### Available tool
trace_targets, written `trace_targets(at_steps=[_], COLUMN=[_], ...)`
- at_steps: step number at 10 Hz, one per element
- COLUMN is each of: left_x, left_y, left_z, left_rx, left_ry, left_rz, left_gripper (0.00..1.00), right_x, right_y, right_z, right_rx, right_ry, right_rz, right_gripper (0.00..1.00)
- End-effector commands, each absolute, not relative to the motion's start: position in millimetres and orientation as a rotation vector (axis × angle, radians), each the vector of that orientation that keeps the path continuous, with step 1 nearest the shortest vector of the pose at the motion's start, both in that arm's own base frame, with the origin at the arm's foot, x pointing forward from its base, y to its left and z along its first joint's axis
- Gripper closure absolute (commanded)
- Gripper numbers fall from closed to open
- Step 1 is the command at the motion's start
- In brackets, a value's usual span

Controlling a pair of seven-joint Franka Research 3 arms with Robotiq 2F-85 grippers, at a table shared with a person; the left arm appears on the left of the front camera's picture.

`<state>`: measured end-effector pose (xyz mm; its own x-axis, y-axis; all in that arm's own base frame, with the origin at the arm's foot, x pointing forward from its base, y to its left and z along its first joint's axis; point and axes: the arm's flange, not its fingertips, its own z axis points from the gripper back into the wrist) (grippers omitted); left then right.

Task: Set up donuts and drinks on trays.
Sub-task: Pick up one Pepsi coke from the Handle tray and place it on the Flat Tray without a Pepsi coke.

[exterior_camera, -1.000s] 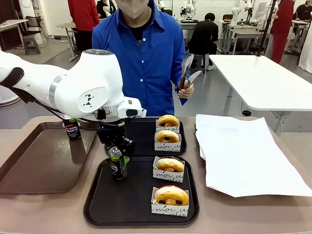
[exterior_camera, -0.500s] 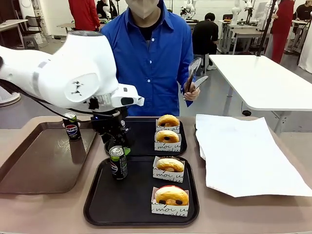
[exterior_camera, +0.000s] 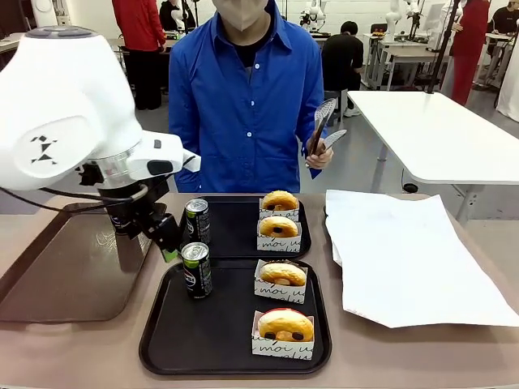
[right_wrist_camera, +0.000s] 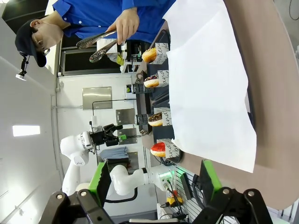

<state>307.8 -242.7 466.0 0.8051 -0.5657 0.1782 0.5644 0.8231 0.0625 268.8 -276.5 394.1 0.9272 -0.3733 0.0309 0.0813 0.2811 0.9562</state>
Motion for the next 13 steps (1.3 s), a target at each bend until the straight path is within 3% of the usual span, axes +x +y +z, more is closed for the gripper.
trace_targets(at_steps=[1,5,7,9,13], left_x=[311.5,309.1,342.1,346.5,357.2], left_y=[-250.8,-245.7,-176.4,-110.2,16.3], left_z=[468.3,467.4,495.0,497.6,483.7], left_rx=[0.004,0.005,-0.199,-0.328,-0.803], left_ry=[-0.194,-0.194,-0.174,-0.169,-0.204], left_rz=[-0.616,-0.609,-0.481,-0.392,-0.256], left_gripper=[0.00,0.00,0.00,0.00,0.00], right_x=[268.8,268.8,268.8,268.8,268.8], right_y=[-277.3,-277.3,-277.3,-277.3,-277.3], right_z=[394.5,394.5,394.5,394.5,394.5], right_rx=[1.264,1.264,1.264,1.264,1.264], right_ry=[-0.275,-0.275,-0.275,-0.275,-0.275], right_rz=[-0.306,-0.306,-0.306,-0.306,-0.306], right_gripper=[0.00,0.00,0.00,0.00,0.00])
